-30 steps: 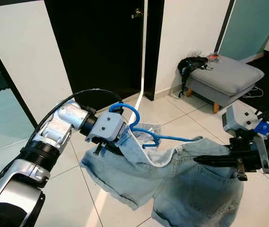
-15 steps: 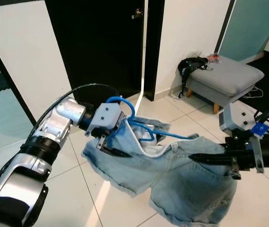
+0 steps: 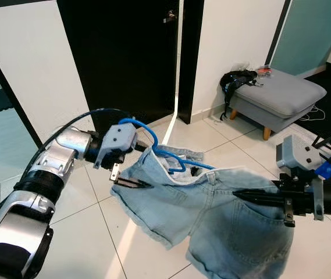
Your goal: Hang hanger
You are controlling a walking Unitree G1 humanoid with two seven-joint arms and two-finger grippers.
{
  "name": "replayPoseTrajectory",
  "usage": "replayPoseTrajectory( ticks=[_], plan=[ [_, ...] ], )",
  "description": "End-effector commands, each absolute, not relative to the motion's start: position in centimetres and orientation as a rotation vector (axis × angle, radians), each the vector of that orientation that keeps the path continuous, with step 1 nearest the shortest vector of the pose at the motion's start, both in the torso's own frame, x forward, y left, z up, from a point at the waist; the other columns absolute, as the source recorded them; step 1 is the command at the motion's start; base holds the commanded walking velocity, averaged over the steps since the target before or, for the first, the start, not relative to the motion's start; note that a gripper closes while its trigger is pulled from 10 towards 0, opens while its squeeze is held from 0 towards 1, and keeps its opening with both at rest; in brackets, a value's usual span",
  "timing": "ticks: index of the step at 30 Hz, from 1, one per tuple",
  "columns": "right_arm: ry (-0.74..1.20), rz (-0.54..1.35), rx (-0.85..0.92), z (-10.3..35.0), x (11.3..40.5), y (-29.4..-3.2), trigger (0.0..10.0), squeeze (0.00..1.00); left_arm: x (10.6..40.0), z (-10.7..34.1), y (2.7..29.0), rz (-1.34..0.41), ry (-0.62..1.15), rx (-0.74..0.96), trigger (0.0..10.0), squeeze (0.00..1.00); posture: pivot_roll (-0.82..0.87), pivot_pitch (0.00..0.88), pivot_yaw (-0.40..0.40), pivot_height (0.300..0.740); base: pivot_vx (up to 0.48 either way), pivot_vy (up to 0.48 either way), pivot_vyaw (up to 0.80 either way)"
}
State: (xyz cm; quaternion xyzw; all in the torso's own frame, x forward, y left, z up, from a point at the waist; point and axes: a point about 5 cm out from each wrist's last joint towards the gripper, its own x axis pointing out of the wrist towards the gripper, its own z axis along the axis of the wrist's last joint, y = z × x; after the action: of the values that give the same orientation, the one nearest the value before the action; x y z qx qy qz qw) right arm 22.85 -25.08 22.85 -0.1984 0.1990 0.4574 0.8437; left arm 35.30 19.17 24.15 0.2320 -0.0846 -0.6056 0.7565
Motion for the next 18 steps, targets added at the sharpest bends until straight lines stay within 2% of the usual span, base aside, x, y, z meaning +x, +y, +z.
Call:
replayPoseTrajectory(
  ticks=[1,2,4,6,8,9,10,12,16,18],
  plan=[
    [0.439,0.908,-0.421,22.8,23.0,-26.1,0.0,0.00,35.0,25.6,20.5,-1.317,-0.236,0.492,10.0,0.35,-0.10,0.040,0.042,0.740,0.000,0.000,0.00],
    [0.384,0.921,-0.415,23.3,23.2,-25.7,0.0,0.00,34.3,25.3,19.3,-1.429,-0.216,0.575,10.0,0.00,-0.09,0.042,0.040,0.740,0.000,0.000,0.00],
    [0.384,0.921,-0.415,23.3,23.2,-25.7,0.0,0.00,34.3,25.3,19.3,-1.429,-0.216,0.575,10.0,0.00,-0.09,0.042,0.040,0.740,0.000,0.000,0.00],
    [0.277,0.946,-0.395,24.4,23.5,-24.9,0.0,0.00,32.7,24.0,16.7,-1.624,-0.161,0.738,10.0,0.00,-0.09,0.044,0.041,0.740,0.000,0.000,0.00],
    [0.277,0.946,-0.395,24.4,23.5,-24.9,0.0,0.00,32.7,24.0,16.7,-1.624,-0.161,0.738,10.0,0.00,-0.09,0.044,0.041,0.740,0.000,0.000,0.00],
    [0.245,0.953,-0.388,24.7,23.5,-24.6,0.0,0.00,32.0,23.4,15.9,-1.688,-0.149,0.777,10.0,0.00,-0.09,0.044,0.041,0.740,0.000,0.000,0.00],
    [0.210,0.950,-0.387,25.2,23.6,-24.3,0.0,0.00,30.8,23.2,13.9,-1.782,-0.183,0.772,10.0,0.00,-0.09,0.048,0.050,0.740,0.000,0.000,0.00],
    [0.203,0.945,-0.388,25.3,23.7,-24.3,0.0,0.00,30.6,23.3,13.4,-1.801,-0.201,0.762,10.0,0.00,-0.09,0.048,0.050,0.740,0.000,0.000,0.00],
    [0.189,0.823,-0.377,25.0,24.6,-25.0,0.0,0.00,32.0,24.3,13.2,-1.698,-0.273,0.707,10.0,0.00,-0.10,0.050,0.060,0.740,0.000,0.000,0.00],
    [0.148,0.646,-0.347,24.5,25.8,-26.1,0.0,0.00,33.7,24.9,13.8,-1.532,-0.318,0.605,10.0,0.00,-0.10,0.051,0.062,0.740,0.000,0.000,0.00]
  ],
)
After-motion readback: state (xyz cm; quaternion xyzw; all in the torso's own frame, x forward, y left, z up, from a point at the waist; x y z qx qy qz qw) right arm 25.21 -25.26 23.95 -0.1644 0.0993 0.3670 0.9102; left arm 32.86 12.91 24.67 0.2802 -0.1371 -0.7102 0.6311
